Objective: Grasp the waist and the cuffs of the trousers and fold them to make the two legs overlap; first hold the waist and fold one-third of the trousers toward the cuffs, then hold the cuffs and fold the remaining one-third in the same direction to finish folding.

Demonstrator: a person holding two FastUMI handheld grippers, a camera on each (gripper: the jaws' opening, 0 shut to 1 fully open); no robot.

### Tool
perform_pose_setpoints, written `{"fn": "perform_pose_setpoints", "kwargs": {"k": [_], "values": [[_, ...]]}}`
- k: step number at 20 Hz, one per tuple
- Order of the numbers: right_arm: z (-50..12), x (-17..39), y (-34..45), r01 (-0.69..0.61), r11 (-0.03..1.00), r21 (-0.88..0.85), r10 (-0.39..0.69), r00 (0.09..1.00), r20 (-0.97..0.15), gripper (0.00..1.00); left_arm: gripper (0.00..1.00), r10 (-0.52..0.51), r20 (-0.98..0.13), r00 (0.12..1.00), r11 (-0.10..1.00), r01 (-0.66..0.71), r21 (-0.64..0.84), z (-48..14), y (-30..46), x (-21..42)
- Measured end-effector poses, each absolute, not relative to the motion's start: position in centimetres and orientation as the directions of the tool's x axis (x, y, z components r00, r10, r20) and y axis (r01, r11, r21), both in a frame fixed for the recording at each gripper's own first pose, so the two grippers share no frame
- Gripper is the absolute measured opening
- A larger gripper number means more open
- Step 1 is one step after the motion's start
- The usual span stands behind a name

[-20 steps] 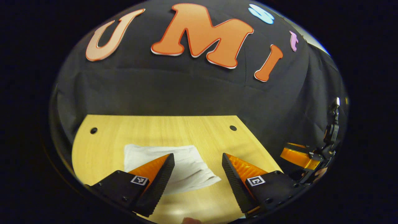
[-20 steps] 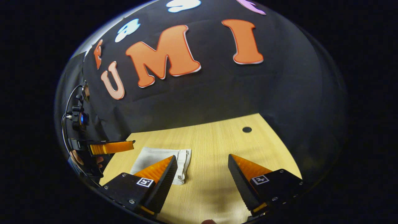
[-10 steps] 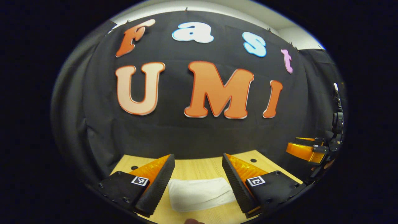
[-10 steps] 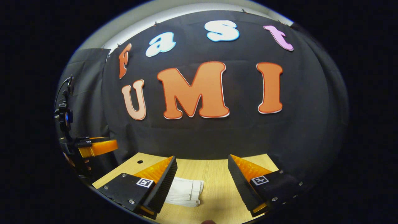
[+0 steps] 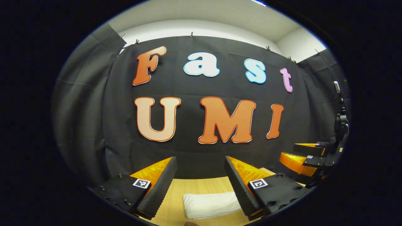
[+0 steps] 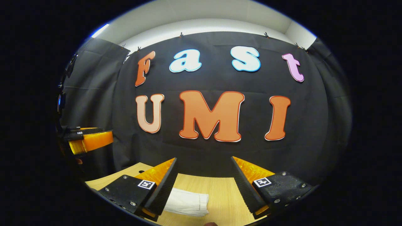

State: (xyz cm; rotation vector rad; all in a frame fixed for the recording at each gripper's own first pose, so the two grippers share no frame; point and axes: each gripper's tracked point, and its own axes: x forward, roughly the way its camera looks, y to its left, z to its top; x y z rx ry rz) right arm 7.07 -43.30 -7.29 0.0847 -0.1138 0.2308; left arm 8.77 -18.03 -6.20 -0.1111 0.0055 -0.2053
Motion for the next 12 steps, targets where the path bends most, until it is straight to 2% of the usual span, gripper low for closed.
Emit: {"fn": "perform_pose_setpoints", "kwargs": {"k": [3, 5, 6, 12], "values": [[-6.5, 6.2, -42.0, -0.234, 0.969, 0.083, 0.221, 0.965, 0.144, 0.98, 0.96, -0.223, 0.018, 0.975, 0.970, 0.224, -0.098, -6.6, -18.3, 8.0], [-6.6, 5.7, -41.7, -0.227, 0.971, 0.078, 0.214, 0.966, 0.145, 0.98, 1.00, -0.228, 0.020, 0.973, 0.969, 0.229, -0.096, -6.8, -18.1, 8.0], [-6.8, 5.5, -41.6, -0.223, 0.972, 0.072, 0.212, 0.967, 0.140, 0.98, 0.96, -0.230, 0.017, 0.973, 0.968, 0.230, -0.098, -7.1, -18.1, 7.9], [-8.3, 3.9, -41.6, -0.191, 0.979, 0.068, 0.184, 0.978, 0.096, 0.98, 0.99, -0.213, -0.013, 0.977, 0.970, 0.210, -0.124, -8.7, -17.0, 7.0]]}}
